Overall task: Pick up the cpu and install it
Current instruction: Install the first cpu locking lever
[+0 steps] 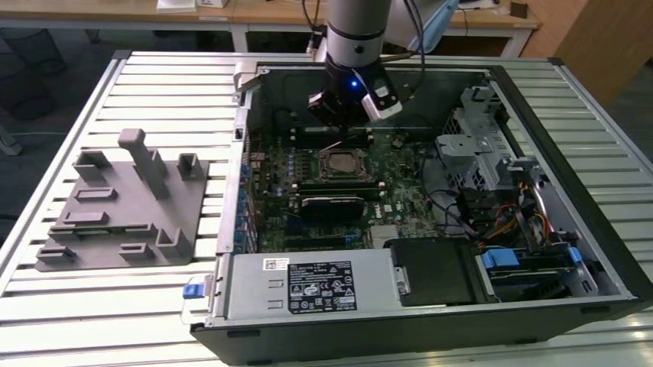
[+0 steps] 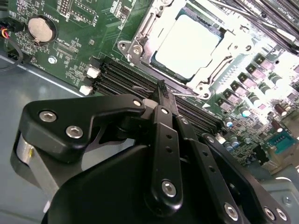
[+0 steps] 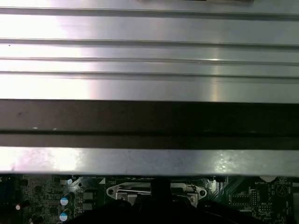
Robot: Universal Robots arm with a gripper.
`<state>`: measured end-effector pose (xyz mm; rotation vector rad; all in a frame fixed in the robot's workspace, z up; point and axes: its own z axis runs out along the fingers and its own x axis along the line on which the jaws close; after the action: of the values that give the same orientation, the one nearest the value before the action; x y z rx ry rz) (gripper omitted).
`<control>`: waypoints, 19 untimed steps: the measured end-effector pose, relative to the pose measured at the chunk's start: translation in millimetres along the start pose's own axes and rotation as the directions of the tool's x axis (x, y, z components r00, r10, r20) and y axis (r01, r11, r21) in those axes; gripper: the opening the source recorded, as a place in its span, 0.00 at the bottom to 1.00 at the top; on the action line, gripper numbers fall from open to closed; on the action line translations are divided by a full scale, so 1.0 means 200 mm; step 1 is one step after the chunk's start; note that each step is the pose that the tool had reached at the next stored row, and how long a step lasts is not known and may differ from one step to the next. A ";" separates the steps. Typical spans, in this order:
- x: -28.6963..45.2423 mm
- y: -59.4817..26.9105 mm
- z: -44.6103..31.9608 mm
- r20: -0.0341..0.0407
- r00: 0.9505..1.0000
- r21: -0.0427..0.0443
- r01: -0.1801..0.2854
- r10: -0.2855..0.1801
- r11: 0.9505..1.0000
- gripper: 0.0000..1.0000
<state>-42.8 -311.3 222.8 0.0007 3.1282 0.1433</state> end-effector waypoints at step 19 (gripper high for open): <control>-0.055 -0.007 0.072 -0.002 1.000 0.001 0.000 0.000 1.000 0.11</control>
<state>-31.5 -311.3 208.4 0.0008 3.1302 0.1410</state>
